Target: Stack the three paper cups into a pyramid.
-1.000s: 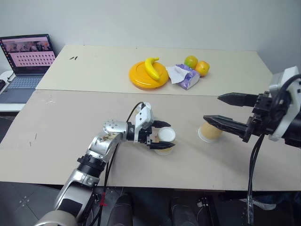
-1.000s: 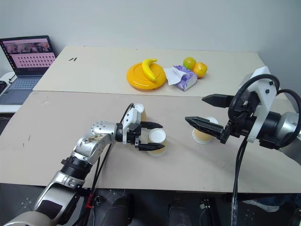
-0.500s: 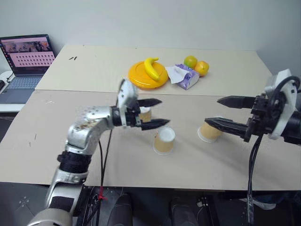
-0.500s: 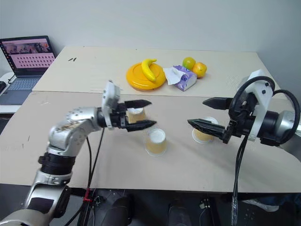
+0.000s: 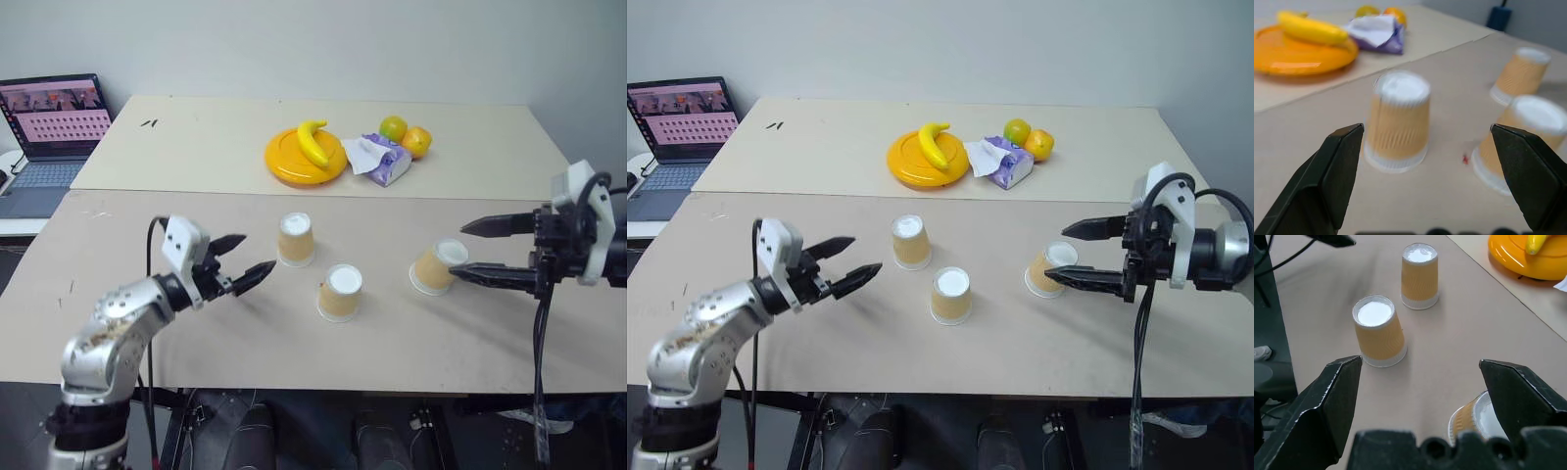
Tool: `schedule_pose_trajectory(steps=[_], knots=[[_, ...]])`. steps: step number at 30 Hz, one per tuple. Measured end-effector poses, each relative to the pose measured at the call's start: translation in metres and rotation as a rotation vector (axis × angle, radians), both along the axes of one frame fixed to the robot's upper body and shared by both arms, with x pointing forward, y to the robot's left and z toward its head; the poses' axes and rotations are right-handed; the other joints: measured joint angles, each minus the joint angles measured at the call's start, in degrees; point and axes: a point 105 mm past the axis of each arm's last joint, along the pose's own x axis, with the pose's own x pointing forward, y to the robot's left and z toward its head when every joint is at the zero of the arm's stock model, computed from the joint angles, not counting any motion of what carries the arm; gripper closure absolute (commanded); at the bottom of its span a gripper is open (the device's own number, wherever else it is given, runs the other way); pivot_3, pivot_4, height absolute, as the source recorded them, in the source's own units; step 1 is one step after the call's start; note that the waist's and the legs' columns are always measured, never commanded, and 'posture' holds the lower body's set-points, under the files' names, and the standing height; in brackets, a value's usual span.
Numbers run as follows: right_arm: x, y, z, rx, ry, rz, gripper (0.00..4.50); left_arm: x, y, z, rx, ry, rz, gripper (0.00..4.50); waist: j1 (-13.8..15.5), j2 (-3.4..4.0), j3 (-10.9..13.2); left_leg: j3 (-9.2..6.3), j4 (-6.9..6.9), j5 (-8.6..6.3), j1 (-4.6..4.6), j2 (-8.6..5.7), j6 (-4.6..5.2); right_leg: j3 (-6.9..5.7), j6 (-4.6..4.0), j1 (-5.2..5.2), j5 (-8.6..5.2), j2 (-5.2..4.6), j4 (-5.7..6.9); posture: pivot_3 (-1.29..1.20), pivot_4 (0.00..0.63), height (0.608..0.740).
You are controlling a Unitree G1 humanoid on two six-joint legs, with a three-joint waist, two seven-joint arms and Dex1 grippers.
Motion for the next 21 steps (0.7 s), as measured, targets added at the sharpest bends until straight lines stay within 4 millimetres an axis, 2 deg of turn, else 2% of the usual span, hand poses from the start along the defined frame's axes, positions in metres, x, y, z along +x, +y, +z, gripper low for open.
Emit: schedule_pose_trajectory(steps=[4,9,17,21], knots=[[0.003,0.002,0.005,-0.011,-0.015,0.017,0.0,0.004,-0.005,-0.005,-0.031,-0.046,0.051,0.08,0.81,0.0,0.0,-0.01,0.06,0.0,-0.08,-0.02,0.0,-0.01,0.02,0.01,0.01,-0.01,-0.03,0.0,0.15,0.732],[0.004,0.002,0.008,-0.019,-0.023,0.009,0.0,0.016,-0.023,-0.022,-0.066,-0.037,0.05,0.08,0.84,0.01,-0.01,-0.01,0.04,0.0,-0.08,-0.02,0.0,-0.01,0.02,-0.04,0.02,0.0,-0.01,0.0,0.15,0.732],[-0.005,0.005,0.011,-0.037,-0.025,-0.001,0.0,0.045,-0.04,-0.014,-0.057,-0.112,0.017,0.08,0.68,0.01,-0.01,-0.01,0.05,0.0,-0.08,-0.03,0.0,-0.01,0.03,-0.02,0.02,0.0,0.0,0.0,0.15,0.732],[-0.012,0.008,0.018,-0.026,-0.045,-0.013,0.0,0.059,-0.056,0.0,-0.075,-0.165,-0.024,0.08,0.86,0.0,-0.01,-0.02,0.09,0.01,-0.13,-0.05,-0.01,-0.01,0.08,0.0,0.05,-0.01,-0.02,0.0,0.15,0.732]])
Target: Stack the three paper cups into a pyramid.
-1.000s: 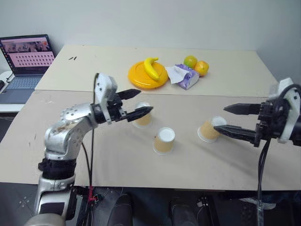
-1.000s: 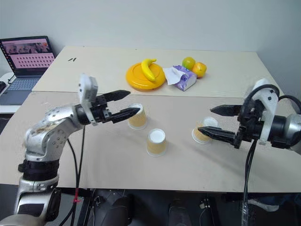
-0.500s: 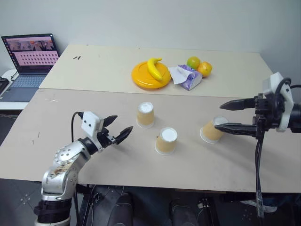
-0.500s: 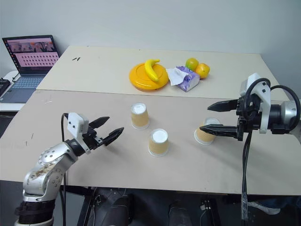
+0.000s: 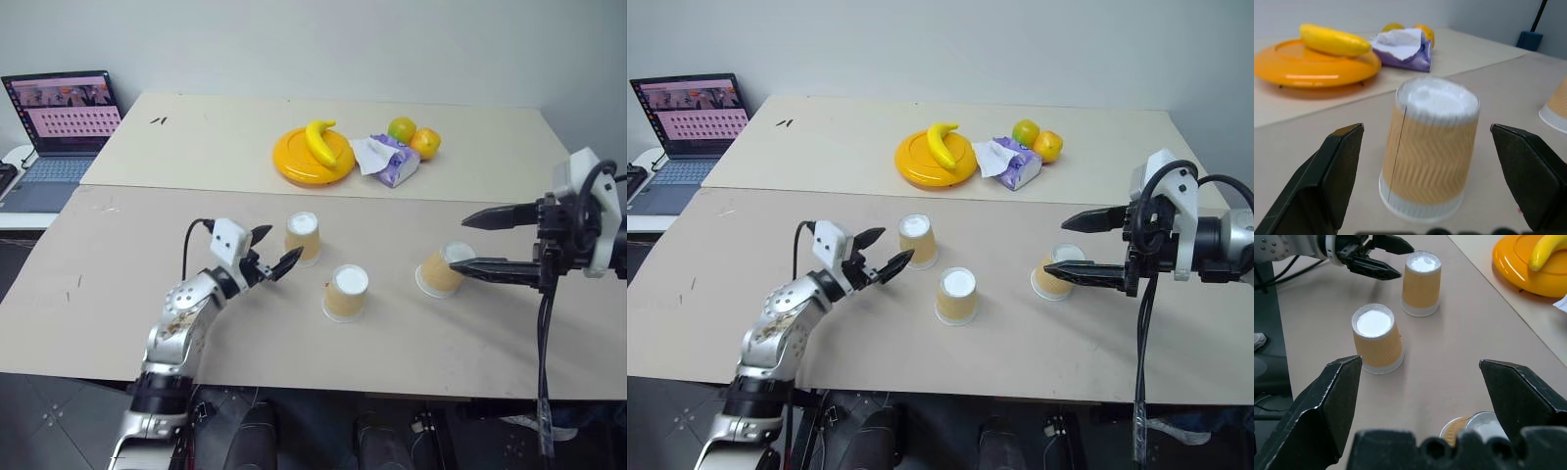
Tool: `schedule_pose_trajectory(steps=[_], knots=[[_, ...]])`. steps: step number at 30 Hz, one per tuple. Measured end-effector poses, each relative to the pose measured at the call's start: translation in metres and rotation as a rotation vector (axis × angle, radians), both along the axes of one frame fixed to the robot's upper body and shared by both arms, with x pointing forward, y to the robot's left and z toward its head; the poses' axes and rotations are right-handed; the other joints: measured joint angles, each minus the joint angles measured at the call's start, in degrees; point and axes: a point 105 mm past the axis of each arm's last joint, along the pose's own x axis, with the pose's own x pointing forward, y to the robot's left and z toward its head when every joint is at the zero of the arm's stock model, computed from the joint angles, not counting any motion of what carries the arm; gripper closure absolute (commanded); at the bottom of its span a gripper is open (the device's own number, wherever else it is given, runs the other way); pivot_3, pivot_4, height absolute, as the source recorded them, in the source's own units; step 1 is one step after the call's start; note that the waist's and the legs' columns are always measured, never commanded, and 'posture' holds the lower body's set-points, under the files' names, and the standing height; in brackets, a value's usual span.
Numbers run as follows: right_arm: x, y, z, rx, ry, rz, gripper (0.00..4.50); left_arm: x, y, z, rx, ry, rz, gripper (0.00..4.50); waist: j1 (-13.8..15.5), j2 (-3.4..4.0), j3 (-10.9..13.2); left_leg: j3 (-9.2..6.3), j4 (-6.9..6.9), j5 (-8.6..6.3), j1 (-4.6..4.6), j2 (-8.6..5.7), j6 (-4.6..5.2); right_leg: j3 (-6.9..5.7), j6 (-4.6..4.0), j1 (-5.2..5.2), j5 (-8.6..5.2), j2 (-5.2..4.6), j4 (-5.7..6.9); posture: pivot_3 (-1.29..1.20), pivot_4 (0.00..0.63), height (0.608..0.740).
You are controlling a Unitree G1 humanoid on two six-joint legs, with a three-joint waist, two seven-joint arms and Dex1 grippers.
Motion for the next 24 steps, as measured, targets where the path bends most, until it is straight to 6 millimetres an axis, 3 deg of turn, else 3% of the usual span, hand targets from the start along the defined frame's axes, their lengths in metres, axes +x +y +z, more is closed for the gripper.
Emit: schedule_pose_trajectory(steps=[7,14,15,17,19,24], knots=[[-0.008,0.008,0.021,0.088,-0.04,-0.002,0.0,0.006,-0.01,-0.007,-0.001,0.002,-0.025,0.08,-0.58,0.0,0.0,-0.02,-0.02,0.0,0.01,0.0,0.01,-0.01,0.0,-0.01,0.01,0.0,0.02,0.0,0.15,0.732],[-0.008,0.01,0.022,0.104,-0.036,-0.011,0.0,0.008,-0.009,-0.011,0.011,0.002,-0.02,0.08,-0.57,0.01,0.0,-0.02,-0.02,0.0,0.01,0.0,0.01,-0.01,0.01,-0.01,0.02,0.0,0.02,0.0,0.15,0.732],[-0.008,0.01,0.022,0.104,-0.037,-0.011,0.0,0.008,-0.009,-0.011,0.012,0.001,-0.021,0.59,-0.57,0.01,0.0,-0.02,-0.02,0.0,0.01,0.0,0.01,0.0,0.02,-0.01,0.02,0.0,0.02,0.0,0.15,0.732],[-0.008,0.01,0.022,0.105,-0.038,-0.012,0.0,0.008,-0.009,-0.01,0.012,-0.007,-0.021,1.02,-0.56,0.01,0.0,-0.02,-0.02,0.0,0.01,0.0,0.01,-0.01,0.01,-0.01,0.02,0.0,0.02,0.0,0.15,0.732],[-0.007,0.01,0.023,0.105,-0.039,-0.013,0.0,0.009,-0.01,-0.009,0.012,-0.012,-0.022,1.87,-0.55,0.01,0.0,-0.02,-0.01,0.0,0.01,0.0,0.01,0.0,0.02,-0.01,0.02,0.0,0.03,0.0,0.15,0.732],[-0.005,0.009,0.023,0.108,-0.036,-0.019,0.0,0.011,-0.01,-0.008,0.02,-0.015,-0.014,1.87,-0.55,0.01,0.0,-0.02,-0.02,0.0,0.01,0.0,0.01,-0.01,0.02,-0.01,0.02,0.0,0.02,0.0,0.15,0.732]])
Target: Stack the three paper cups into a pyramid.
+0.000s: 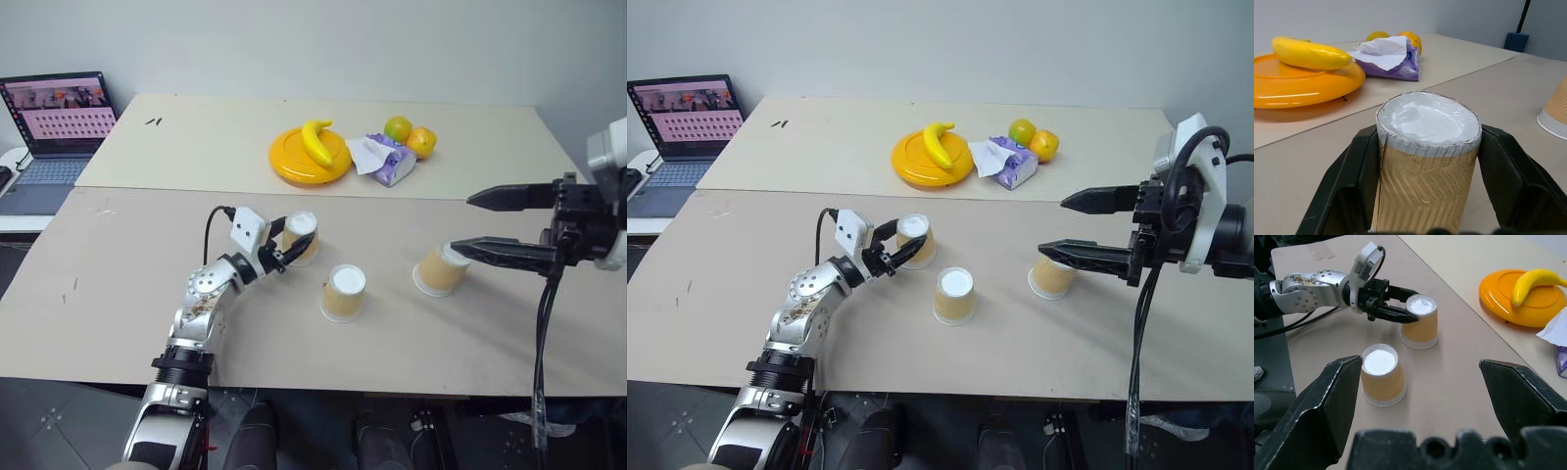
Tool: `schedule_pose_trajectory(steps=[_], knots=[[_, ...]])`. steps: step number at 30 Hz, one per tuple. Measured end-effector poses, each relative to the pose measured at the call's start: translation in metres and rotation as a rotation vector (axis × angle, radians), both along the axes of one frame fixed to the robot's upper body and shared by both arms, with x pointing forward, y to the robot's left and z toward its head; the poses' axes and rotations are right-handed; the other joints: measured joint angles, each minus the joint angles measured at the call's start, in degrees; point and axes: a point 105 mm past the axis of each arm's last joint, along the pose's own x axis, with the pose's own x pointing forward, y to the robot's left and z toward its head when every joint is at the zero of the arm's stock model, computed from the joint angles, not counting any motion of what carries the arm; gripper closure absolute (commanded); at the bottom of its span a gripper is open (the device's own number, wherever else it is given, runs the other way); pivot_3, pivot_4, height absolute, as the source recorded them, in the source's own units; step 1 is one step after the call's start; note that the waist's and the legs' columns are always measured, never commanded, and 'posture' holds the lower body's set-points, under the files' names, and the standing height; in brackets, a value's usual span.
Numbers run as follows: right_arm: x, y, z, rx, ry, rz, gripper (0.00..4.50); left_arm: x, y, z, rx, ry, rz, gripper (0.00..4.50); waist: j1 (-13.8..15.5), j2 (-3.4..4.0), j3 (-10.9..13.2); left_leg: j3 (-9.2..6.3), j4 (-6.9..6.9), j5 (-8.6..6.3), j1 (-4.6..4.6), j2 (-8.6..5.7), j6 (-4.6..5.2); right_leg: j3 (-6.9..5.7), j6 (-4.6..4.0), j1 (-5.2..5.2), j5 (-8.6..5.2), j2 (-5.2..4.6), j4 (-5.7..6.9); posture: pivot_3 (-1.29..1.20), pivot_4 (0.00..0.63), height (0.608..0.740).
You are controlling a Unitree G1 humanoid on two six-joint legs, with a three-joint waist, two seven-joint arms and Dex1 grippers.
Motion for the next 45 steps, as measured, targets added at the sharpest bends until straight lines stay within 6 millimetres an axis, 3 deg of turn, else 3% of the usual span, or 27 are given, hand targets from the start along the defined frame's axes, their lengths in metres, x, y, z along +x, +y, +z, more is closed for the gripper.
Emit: schedule_pose_trajectory(steps=[8,13,20,24,32,45], knots=[[0.003,0.0,-0.005,-0.007,0.02,0.003,0.0,-0.008,0.001,0.012,0.011,-0.041,-0.018,1.87,-0.09,0.0,0.0,0.0,0.0,0.0,0.0,0.0,0.0,0.0,0.0,-0.01,0.0,0.0,0.01,0.0,0.15,0.732],[0.016,0.0,-0.011,0.008,0.017,0.017,0.0,-0.044,0.031,-0.004,0.052,0.048,-0.038,1.87,-1.15,0.03,-0.01,0.01,-0.08,-0.01,0.07,0.03,0.01,0.01,-0.02,-0.04,0.01,0.0,0.07,0.0,0.15,0.732],[0.025,0.003,-0.015,0.01,0.02,0.06,0.0,-0.077,0.045,-0.004,0.103,0.091,-0.058,1.87,-0.48,0.04,-0.01,0.03,-0.05,0.0,0.07,0.04,-0.01,0.01,-0.03,-0.02,0.01,-0.01,0.0,0.0,0.15,0.732],[0.028,0.004,-0.018,0.021,0.027,0.062,0.0,-0.079,0.039,-0.003,0.091,0.092,-0.064,1.87,0.06,0.04,-0.01,0.04,-0.01,0.0,0.06,0.03,-0.01,0.01,-0.03,0.0,0.01,-0.01,0.0,0.0,0.15,0.732],[0.025,0.009,-0.016,0.012,0.016,0.074,0.0,-0.079,0.0,-0.009,0.024,0.107,-0.158,1.87,0.0,0.05,-0.01,0.02,-0.01,0.0,0.03,0.03,-0.01,0.01,-0.03,-0.02,0.02,0.0,0.01,0.0,0.15,0.732],[0.02,0.004,-0.014,0.003,0.014,0.044,0.0,-0.077,-0.001,-0.012,0.04,0.102,-0.187,1.87,-0.07,0.05,-0.01,0.03,-0.01,0.0,0.03,0.03,-0.01,0.01,-0.03,-0.02,0.02,0.0,0.01,0.0,0.15,0.732]])
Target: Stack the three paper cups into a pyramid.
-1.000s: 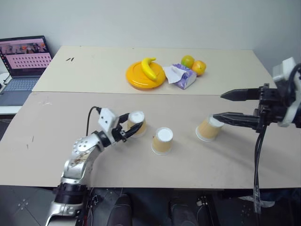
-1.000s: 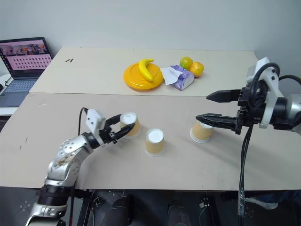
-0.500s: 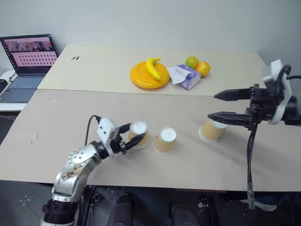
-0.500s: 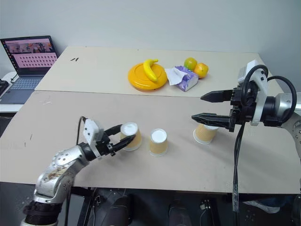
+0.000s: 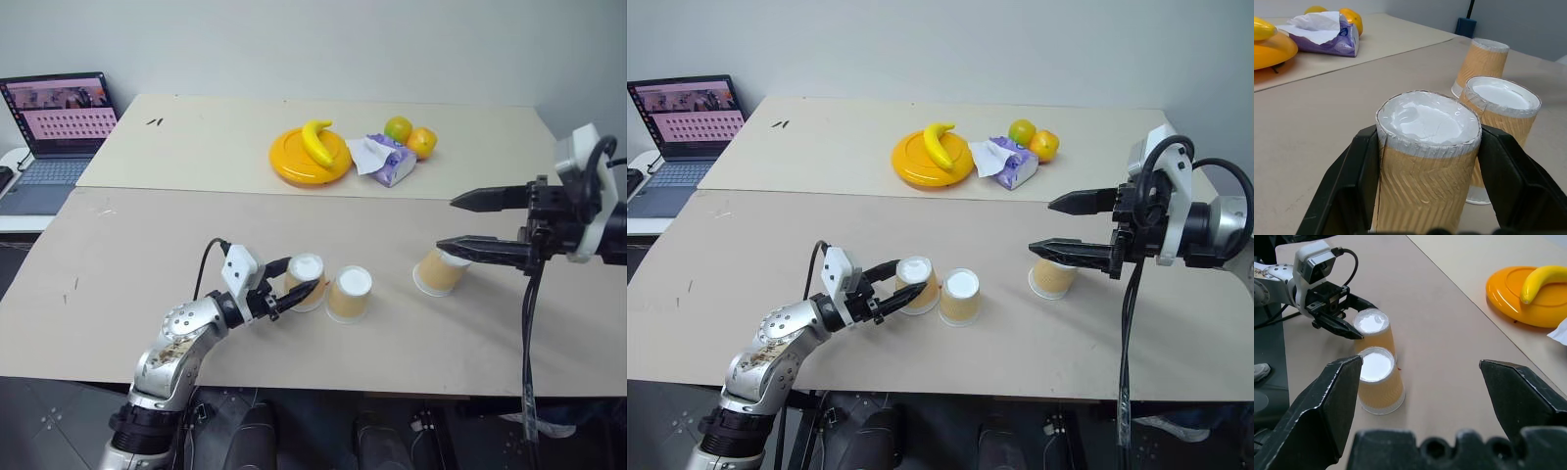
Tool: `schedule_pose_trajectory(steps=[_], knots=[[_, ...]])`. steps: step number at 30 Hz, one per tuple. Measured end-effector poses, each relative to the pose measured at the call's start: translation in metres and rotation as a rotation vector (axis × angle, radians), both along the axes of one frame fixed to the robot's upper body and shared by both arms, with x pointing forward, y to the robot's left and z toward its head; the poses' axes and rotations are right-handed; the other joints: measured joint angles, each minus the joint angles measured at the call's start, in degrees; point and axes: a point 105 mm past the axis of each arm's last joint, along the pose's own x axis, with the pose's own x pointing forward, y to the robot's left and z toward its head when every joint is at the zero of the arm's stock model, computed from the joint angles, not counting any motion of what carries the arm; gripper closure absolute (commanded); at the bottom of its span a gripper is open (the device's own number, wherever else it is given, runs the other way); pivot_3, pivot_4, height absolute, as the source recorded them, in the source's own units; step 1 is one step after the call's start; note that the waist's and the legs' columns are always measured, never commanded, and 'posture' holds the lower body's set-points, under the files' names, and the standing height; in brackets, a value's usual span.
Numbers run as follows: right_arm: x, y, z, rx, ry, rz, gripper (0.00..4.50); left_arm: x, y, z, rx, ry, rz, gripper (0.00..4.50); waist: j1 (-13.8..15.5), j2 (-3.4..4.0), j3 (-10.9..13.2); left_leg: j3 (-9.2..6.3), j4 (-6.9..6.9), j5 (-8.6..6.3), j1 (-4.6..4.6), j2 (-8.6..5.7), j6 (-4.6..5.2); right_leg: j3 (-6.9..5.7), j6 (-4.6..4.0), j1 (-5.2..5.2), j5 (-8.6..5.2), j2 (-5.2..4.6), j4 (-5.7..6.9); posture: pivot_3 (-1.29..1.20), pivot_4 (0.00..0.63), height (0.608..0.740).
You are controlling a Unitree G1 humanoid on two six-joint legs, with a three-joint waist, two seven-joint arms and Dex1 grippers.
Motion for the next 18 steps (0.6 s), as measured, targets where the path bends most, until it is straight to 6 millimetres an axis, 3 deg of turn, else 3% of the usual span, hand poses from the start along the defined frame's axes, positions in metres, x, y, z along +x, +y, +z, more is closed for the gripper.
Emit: schedule_pose_trajectory(steps=[6,11,18], knots=[[0.0007,-0.0003,0.0002,0.0,-0.003,-0.007,0.0,-0.0028,-0.0006,-0.0013,0.012,-0.006,-0.021,1.87,-0.01,0.0,0.0,0.0,0.0,0.0,0.0,0.0,0.0,0.0,0.0,0.0,0.0,0.0,0.0,0.0,0.15,0.732],[0.0007,-0.0004,0.0003,0.0,-0.003,-0.007,0.0,-0.0064,-0.0064,-0.0049,0.018,0.006,-0.057,0.04,-0.01,0.0,0.0,0.0,0.0,0.0,0.0,0.0,0.0,0.0,0.0,0.0,0.0,0.0,0.0,0.0,0.15,0.732],[0.0013,-0.0023,-0.0004,-0.004,-0.005,-0.016,0.0,-0.0074,-0.0077,-0.0066,0.019,0.018,-0.066,0.02,-0.01,0.0,0.0,0.0,0.0,0.0,0.0,0.0,0.0,0.0,0.0,0.0,0.0,0.0,0.0,0.0,0.15,0.732]])
